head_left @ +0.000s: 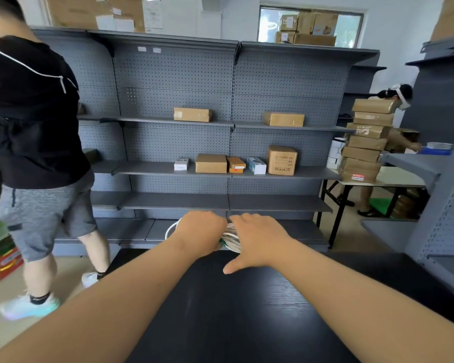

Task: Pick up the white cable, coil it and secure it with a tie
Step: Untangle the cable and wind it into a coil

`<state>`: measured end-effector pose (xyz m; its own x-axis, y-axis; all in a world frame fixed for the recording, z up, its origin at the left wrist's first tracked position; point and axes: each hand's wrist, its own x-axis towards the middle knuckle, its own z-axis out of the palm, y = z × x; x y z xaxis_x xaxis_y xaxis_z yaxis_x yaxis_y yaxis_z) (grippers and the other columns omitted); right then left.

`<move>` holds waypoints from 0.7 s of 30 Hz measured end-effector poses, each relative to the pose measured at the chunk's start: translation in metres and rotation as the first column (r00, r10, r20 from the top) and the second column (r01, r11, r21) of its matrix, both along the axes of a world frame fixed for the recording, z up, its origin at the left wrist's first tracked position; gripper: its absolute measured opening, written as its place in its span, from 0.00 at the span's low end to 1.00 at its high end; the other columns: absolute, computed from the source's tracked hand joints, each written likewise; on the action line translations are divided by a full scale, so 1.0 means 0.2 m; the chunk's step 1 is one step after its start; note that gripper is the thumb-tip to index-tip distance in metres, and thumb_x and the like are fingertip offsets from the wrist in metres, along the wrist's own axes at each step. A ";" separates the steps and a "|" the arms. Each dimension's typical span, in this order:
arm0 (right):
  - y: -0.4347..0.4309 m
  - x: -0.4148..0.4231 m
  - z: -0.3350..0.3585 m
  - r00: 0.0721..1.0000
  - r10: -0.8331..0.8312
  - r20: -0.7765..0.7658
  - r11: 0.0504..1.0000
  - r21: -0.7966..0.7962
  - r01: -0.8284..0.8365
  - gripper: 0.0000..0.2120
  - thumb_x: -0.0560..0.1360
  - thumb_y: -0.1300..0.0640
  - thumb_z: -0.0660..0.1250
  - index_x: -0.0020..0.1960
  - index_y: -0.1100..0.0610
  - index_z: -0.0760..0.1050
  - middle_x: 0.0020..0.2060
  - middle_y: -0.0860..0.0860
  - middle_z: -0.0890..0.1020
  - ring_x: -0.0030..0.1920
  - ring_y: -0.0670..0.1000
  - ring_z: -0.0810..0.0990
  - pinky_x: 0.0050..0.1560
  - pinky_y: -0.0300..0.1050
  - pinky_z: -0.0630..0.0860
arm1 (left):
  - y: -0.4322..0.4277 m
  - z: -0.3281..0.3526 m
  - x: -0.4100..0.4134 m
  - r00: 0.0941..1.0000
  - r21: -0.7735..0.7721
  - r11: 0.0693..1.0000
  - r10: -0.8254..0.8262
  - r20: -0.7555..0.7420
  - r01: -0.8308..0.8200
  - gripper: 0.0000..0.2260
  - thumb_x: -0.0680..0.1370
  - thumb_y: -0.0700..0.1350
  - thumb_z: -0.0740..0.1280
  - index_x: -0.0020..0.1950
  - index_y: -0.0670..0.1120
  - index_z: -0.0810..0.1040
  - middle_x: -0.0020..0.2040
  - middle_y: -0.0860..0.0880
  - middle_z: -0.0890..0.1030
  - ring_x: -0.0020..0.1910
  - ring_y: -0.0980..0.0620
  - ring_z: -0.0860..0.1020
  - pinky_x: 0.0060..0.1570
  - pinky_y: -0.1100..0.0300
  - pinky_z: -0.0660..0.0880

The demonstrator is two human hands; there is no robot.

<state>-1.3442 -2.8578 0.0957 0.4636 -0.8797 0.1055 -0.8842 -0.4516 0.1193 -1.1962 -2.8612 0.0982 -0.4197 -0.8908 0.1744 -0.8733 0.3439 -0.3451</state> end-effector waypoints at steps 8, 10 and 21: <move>0.00 0.08 -0.20 0.989 -0.010 0.150 0.995 0.099 -0.005 0.16 0.68 0.52 0.67 0.54 0.53 0.69 0.50 0.52 0.79 0.50 0.57 0.77 0.40 0.47 0.71 | 0.08 -0.15 0.09 0.999 0.069 0.997 -0.030 -0.023 0.031 0.09 0.75 0.47 0.61 0.51 0.45 0.75 0.47 0.45 0.81 0.44 0.42 0.79 0.36 0.56 0.67; 0.01 0.11 -0.23 0.992 0.030 0.126 0.998 0.051 -0.037 0.10 0.71 0.54 0.64 0.52 0.53 0.70 0.49 0.53 0.79 0.47 0.58 0.78 0.38 0.46 0.68 | 0.09 -0.19 0.12 0.998 0.074 0.997 -0.025 -0.059 0.029 0.09 0.75 0.48 0.61 0.50 0.46 0.75 0.46 0.45 0.81 0.43 0.42 0.79 0.35 0.56 0.66; 0.05 0.21 -0.38 0.996 0.066 0.058 0.997 0.035 -0.068 0.07 0.72 0.59 0.60 0.50 0.56 0.72 0.46 0.56 0.80 0.44 0.59 0.77 0.36 0.45 0.66 | 0.17 -0.44 0.31 0.995 -0.095 0.995 -0.031 -0.094 0.022 0.11 0.70 0.46 0.64 0.51 0.48 0.68 0.47 0.48 0.79 0.46 0.43 0.76 0.51 0.52 0.65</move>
<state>-1.3018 -2.8476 0.0196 0.5159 -0.8506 0.1012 -0.8566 -0.5134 0.0519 -1.1350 -2.8280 0.0105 -0.4204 -0.8574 0.2968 -0.8947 0.3373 -0.2928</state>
